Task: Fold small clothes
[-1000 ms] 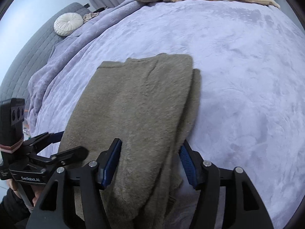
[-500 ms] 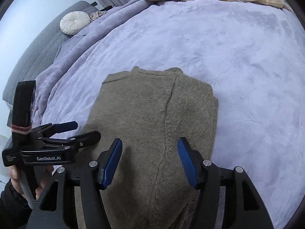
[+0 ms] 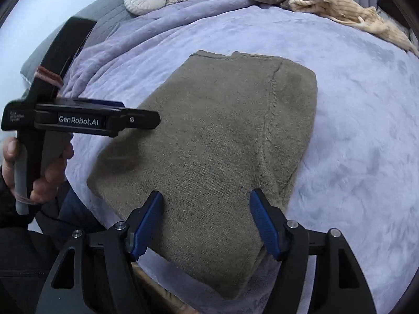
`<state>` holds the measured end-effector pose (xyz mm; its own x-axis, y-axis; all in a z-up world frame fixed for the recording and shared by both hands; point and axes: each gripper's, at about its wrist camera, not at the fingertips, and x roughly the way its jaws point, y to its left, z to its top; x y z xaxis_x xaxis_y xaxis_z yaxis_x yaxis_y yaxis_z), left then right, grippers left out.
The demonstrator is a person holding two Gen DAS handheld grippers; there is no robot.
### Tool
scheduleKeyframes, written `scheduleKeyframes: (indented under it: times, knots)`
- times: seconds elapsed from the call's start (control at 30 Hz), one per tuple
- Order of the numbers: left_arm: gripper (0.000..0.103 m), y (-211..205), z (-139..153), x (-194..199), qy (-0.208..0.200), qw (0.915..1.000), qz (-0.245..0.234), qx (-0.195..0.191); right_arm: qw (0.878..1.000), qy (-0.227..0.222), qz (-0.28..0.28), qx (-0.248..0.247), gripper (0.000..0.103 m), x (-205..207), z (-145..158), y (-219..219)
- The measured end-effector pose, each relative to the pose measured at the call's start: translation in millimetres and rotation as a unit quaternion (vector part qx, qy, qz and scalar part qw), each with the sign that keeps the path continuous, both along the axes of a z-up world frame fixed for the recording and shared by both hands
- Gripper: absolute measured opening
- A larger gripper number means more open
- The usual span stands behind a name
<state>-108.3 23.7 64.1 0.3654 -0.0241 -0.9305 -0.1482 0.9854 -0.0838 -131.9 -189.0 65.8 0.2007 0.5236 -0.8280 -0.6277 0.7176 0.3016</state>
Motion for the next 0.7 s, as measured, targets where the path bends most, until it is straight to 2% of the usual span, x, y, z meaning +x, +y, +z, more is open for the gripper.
scheduleKeyframes:
  times: [0.13, 0.23, 0.47, 0.57, 0.7]
  knots:
    - [0.100, -10, 11, -7, -0.008, 0.9995, -0.010, 0.030, 1.000, -0.011, 0.000, -0.014, 0.073, -7, 16, 4]
    - [0.100, -14, 19, -13, -0.002, 0.9997, -0.007, 0.025, 0.999, -0.016, -0.007, -0.035, 0.076, -13, 29, 7]
    - [0.100, -21, 40, -24, -0.022, 0.9992, 0.008, 0.031, 0.993, -0.066, -0.014, -0.096, 0.079, -19, 58, 21]
    - [0.100, -20, 37, -27, -0.004, 0.9996, 0.021, 0.015, 0.990, -0.075, -0.016, -0.117, 0.079, -20, 61, 23]
    - [0.100, -17, 29, -27, 0.016, 0.9985, 0.045, 0.027, 0.989, -0.078, -0.018, -0.122, 0.079, -20, 63, 21]
